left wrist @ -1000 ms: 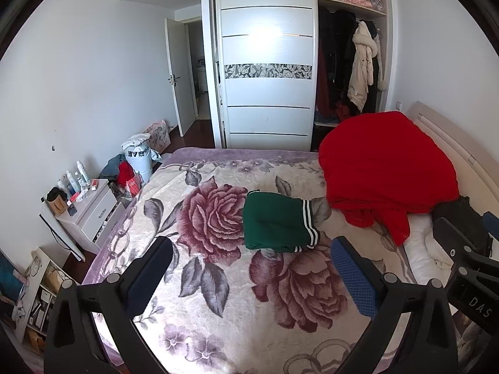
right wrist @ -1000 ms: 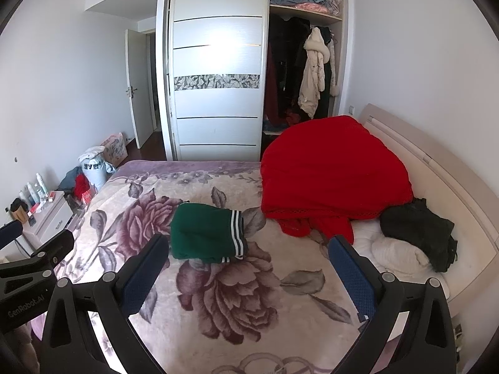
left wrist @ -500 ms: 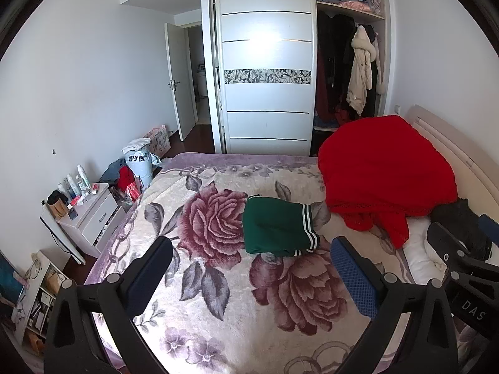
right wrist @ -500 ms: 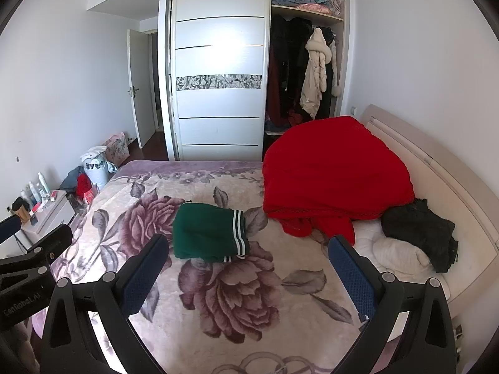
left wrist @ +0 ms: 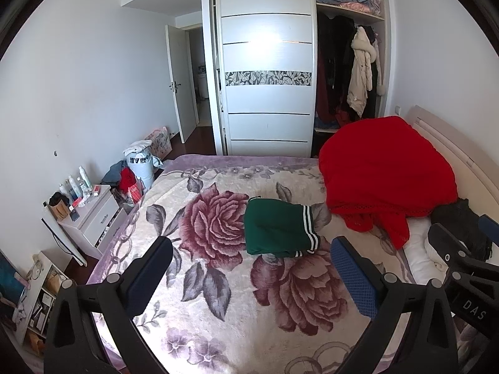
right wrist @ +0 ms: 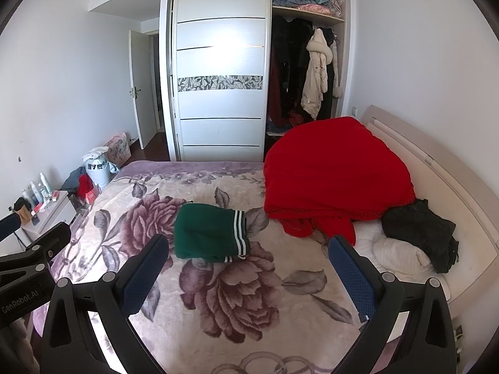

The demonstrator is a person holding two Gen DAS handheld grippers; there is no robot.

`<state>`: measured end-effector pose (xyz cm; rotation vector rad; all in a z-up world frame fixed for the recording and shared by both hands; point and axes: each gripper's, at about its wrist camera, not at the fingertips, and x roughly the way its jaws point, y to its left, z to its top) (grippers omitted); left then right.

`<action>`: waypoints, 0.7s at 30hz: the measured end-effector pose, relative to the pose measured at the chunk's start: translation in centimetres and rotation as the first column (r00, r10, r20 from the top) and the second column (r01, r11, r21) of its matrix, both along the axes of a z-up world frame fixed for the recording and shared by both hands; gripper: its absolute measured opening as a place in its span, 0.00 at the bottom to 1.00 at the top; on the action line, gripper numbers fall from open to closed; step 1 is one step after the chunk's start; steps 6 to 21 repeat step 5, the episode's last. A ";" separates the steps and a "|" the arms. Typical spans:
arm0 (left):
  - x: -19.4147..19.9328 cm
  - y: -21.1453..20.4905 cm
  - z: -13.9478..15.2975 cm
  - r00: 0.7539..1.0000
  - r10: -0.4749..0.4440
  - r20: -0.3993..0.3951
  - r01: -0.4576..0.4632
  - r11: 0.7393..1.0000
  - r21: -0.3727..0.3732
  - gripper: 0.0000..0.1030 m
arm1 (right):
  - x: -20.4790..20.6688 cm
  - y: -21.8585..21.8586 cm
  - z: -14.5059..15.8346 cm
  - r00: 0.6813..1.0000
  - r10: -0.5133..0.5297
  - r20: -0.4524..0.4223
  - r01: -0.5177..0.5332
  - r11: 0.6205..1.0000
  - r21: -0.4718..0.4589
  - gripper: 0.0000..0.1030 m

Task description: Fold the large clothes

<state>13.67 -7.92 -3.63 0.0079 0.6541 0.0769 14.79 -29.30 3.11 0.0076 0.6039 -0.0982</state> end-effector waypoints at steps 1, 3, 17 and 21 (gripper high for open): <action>-0.1 0.0 0.0 1.000 0.000 0.001 0.000 1.000 -0.002 1.00 | 0.0 -0.1 0.0 1.000 0.001 -0.001 -0.001 1.000 0.004 1.00; 0.0 0.0 0.0 1.000 0.002 0.003 -0.002 1.000 0.002 1.00 | 0.0 0.0 0.0 1.000 0.000 -0.003 0.000 1.000 0.008 1.00; 0.0 0.0 0.1 1.000 0.001 0.004 -0.001 1.000 -0.002 1.00 | 0.0 0.3 0.0 1.000 0.003 -0.005 -0.003 1.000 0.008 1.00; 0.0 0.0 0.1 1.000 0.001 0.004 -0.001 1.000 -0.002 1.00 | 0.0 0.3 0.0 1.000 0.003 -0.005 -0.003 1.000 0.008 1.00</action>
